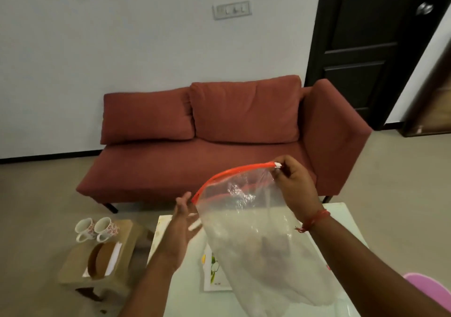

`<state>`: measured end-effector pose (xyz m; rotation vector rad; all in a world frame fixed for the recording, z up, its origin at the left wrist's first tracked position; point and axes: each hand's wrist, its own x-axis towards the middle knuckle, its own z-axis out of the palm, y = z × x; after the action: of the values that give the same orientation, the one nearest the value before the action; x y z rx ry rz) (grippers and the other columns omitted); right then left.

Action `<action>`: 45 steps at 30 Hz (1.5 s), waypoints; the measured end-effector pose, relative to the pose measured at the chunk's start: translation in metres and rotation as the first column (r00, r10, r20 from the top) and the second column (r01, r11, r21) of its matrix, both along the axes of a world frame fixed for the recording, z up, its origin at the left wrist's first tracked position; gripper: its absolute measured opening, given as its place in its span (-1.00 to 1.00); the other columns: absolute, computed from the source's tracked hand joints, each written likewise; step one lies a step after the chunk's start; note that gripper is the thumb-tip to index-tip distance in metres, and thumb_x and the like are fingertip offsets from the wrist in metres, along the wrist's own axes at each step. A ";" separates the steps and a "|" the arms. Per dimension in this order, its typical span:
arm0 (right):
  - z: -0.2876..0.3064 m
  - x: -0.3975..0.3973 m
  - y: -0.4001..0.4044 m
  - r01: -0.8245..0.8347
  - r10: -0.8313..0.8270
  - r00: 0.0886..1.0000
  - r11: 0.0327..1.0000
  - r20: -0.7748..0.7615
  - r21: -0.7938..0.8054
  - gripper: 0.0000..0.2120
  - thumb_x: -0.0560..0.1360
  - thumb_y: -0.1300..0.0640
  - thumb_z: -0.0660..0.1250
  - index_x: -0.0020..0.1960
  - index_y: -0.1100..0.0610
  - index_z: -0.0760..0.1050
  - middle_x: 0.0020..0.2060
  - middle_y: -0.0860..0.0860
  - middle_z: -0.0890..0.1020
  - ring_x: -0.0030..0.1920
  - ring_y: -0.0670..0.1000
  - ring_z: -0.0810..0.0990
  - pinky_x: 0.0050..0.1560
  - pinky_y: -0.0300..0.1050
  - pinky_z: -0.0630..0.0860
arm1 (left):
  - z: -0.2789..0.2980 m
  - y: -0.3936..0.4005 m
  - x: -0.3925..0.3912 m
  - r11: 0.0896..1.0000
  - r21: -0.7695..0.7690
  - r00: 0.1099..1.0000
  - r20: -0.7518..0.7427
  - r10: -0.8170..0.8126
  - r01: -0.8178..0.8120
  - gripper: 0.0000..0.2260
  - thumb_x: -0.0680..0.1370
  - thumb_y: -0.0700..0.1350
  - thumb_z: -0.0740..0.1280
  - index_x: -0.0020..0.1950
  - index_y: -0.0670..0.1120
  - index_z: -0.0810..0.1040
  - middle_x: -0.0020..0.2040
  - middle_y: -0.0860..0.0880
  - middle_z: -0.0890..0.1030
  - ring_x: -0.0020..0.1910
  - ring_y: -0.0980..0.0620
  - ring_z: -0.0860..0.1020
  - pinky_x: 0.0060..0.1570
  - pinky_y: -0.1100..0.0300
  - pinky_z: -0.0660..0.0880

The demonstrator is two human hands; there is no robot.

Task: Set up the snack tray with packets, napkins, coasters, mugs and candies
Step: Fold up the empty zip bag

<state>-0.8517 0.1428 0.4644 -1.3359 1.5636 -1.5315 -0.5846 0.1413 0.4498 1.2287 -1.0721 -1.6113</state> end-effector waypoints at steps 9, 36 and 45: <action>0.020 0.021 -0.007 0.285 -0.312 0.924 0.947 0.220 0.148 -0.82 0.57 0.05 0.32 0.15 0.06 0.45 -0.12 -0.08 0.58 -0.07 -0.04 0.54 0.02 -0.06 0.50 | 0.010 -0.011 -0.035 0.988 0.157 0.998 -0.062 0.014 -0.004 -0.77 0.58 -0.12 0.35 0.21 -0.17 0.53 0.09 -0.23 0.67 -0.01 -0.16 0.68 -0.09 -0.13 0.65; 0.063 0.008 0.031 -0.003 0.113 0.793 0.983 -0.599 0.182 -0.63 0.48 0.22 0.45 0.28 0.10 0.54 0.02 0.03 0.55 -0.03 0.00 0.55 0.01 -0.20 0.47 | 0.073 -0.044 0.020 0.804 -0.435 0.774 0.631 -0.050 0.407 -0.53 0.54 -0.14 0.41 0.41 0.15 0.42 0.25 0.22 0.46 0.17 0.25 0.46 0.14 0.37 0.45; 0.074 0.005 0.024 0.090 -0.070 0.933 0.995 -0.353 0.041 -0.83 0.57 0.09 0.32 -0.08 0.20 0.54 -0.08 0.10 0.54 -0.16 -0.05 0.53 -0.11 -0.07 0.57 | 0.088 -0.051 0.015 0.796 -0.577 0.782 0.576 0.238 0.183 -0.88 0.56 -0.07 0.39 -0.09 -0.07 0.49 -0.02 -0.02 0.49 -0.14 0.09 0.49 -0.19 0.27 0.43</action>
<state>-0.8463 0.1668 0.5383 -1.5981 1.8837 -1.3340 -0.5700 0.0906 0.5381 1.3213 -1.8062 -0.6752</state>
